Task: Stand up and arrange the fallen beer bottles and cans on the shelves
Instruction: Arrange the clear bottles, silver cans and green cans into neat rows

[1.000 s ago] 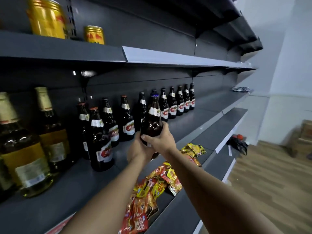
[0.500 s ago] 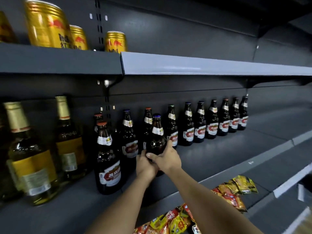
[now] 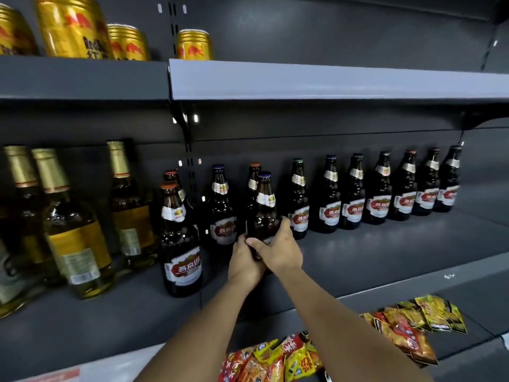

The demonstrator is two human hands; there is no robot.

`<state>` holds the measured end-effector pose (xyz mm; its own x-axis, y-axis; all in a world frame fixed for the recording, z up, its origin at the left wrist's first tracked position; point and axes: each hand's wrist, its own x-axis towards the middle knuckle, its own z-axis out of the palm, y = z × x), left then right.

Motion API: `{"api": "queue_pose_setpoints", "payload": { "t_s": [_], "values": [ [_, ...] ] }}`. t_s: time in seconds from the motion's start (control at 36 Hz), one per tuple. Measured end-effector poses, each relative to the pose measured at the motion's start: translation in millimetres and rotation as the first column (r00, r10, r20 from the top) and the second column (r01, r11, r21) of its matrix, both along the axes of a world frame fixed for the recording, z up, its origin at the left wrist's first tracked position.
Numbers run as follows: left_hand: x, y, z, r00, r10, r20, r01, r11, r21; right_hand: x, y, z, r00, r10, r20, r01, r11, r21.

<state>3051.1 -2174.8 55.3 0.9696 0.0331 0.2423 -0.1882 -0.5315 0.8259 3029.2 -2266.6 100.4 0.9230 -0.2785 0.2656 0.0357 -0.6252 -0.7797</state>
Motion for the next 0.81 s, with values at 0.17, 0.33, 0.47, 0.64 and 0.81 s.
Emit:
{"api": "queue_pose_setpoints", "payload": {
  "t_s": [0.17, 0.33, 0.47, 0.64, 0.81],
  "values": [
    [-41, 24, 10, 0.968, 0.152, 0.198, -0.183, 0.972, 0.148, -1, 1, -5, 0.999, -0.002, 0.032, 0.002, 1.000, -0.016],
    [-71, 55, 30, 0.701, 0.355, 0.618, -0.454, 0.891, 0.004, -2, 4, -11, 0.996, -0.019, 0.092, 0.016, 0.999, 0.034],
    [-76, 85, 33, 0.572, 0.564, 0.596, -0.592, 0.786, -0.176, -2, 6, -13, 0.997, -0.027, 0.076, 0.022, 0.998, 0.060],
    [-60, 107, 9, 0.891, 0.442, 0.102, -0.401, 0.873, -0.278, 1, 7, -16, 0.999, -0.016, 0.032, 0.012, 0.995, 0.103],
    [-52, 110, -3, 0.873, 0.487, 0.005, -0.472, 0.849, -0.240, 3, 5, -22, 1.000, -0.018, 0.020, 0.016, 0.994, 0.107]
  ]
}}
